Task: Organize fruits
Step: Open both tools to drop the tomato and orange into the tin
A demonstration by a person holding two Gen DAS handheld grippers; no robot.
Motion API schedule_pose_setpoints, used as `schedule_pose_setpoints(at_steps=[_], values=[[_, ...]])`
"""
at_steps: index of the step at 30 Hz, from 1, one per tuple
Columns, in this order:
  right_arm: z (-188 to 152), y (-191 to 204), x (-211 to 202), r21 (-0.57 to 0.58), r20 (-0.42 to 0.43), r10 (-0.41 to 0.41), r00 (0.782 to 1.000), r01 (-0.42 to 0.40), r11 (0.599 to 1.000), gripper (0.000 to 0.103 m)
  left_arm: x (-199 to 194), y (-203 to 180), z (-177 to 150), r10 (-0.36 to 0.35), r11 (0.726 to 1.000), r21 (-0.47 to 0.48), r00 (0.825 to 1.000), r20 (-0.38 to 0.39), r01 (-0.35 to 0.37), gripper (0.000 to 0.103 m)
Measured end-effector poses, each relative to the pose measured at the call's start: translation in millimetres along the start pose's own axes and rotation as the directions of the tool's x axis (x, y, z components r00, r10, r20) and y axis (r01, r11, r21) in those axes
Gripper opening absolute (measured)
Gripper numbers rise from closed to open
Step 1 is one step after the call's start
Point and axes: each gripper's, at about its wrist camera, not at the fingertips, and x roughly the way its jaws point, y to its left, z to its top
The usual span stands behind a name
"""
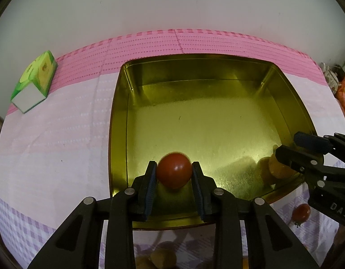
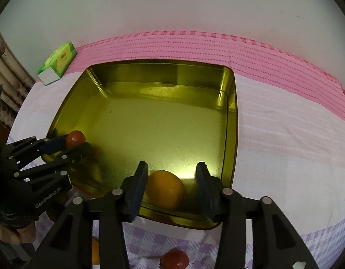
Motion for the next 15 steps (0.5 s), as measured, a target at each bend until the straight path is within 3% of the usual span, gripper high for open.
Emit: schedule_pose_setpoints(at_steps=[3,15], values=[[0,1,-7,0.002,0.015,0.005,1.0,-0.005,1.0,0.047,-3,-1,-1,0.001,1.0,0.003,1.0,0.01,-0.001,0.045],[-13,5,-40,0.016,0.072,-0.002,0.997,0.001,1.0,0.05,-31,-2,-4,-0.005,1.0,0.002,0.998,0.06,0.005,0.047]])
